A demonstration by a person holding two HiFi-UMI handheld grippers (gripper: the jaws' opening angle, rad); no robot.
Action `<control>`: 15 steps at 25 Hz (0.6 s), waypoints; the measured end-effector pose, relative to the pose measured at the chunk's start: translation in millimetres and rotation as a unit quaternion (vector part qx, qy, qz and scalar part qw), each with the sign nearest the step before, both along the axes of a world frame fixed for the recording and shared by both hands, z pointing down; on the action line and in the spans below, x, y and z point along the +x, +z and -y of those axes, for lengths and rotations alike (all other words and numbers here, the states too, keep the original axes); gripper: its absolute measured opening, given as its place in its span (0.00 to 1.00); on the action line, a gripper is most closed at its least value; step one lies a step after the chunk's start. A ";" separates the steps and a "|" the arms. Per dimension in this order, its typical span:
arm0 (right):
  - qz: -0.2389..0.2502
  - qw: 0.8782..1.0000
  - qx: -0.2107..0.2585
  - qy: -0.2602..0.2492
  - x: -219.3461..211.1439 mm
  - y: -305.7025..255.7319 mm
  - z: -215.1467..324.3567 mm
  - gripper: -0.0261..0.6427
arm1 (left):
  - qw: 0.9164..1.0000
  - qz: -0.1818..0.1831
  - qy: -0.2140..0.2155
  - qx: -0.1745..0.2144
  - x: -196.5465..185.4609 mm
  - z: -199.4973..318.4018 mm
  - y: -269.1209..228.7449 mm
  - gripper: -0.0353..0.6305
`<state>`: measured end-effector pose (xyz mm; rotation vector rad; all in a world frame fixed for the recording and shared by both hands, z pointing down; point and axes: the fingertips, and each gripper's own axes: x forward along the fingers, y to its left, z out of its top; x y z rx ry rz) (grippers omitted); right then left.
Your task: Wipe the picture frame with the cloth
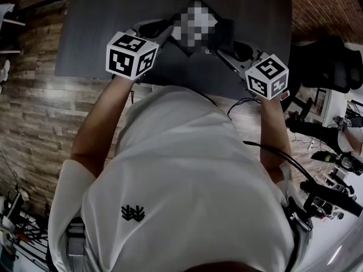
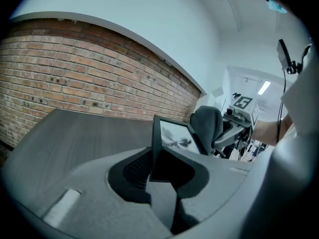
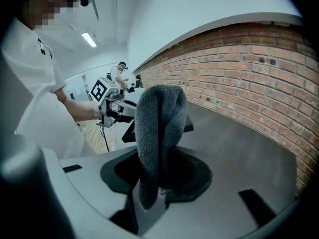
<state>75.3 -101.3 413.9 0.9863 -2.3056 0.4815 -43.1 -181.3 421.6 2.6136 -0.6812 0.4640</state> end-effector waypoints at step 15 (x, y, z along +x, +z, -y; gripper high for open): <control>0.010 0.996 -0.025 -0.080 -67.5 26.5 -47.4 0.25 | 1.000 -0.018 -0.025 -0.004 8.9 18.6 -14.7 0.16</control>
